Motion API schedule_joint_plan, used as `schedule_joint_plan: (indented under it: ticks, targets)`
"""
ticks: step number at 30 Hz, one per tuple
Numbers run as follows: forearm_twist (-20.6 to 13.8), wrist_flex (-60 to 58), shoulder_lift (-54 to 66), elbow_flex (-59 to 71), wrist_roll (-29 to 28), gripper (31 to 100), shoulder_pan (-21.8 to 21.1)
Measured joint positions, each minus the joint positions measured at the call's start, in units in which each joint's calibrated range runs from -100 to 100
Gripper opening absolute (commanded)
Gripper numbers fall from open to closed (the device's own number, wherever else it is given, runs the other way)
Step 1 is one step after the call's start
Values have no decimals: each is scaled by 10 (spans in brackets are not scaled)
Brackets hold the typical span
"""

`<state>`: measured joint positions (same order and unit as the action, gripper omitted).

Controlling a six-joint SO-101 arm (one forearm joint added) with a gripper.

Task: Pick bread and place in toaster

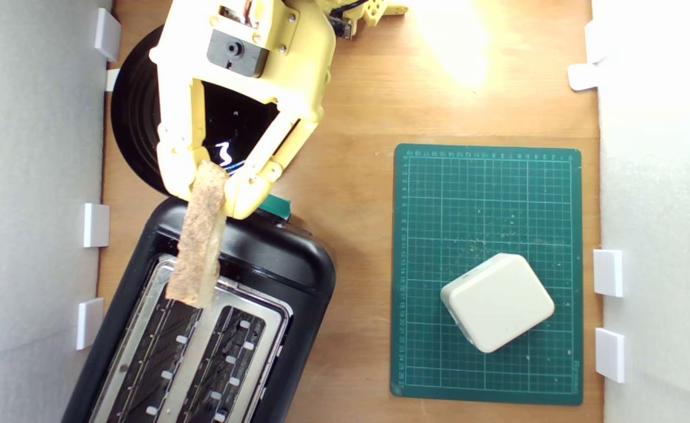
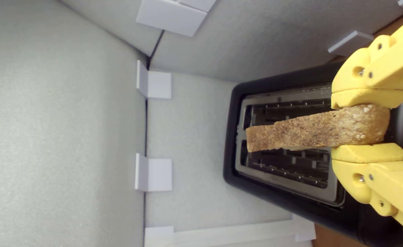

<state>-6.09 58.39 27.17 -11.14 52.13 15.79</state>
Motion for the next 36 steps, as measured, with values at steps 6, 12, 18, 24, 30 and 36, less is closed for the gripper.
schedule_joint_plan:
  ticks: [6,12,18,24,30,36]
  targets:
    - [-9,89,-35,-64,0,485,9]
    - [-8,150,-44,-114,0,485,3]
    - [-16,152,-52,-146,11,485,24]
    - [-15,150,-62,-152,20,485,31]
    - [-15,77,-95,-152,-2,485,33]
    - [-12,53,-120,-152,-20,485,34]
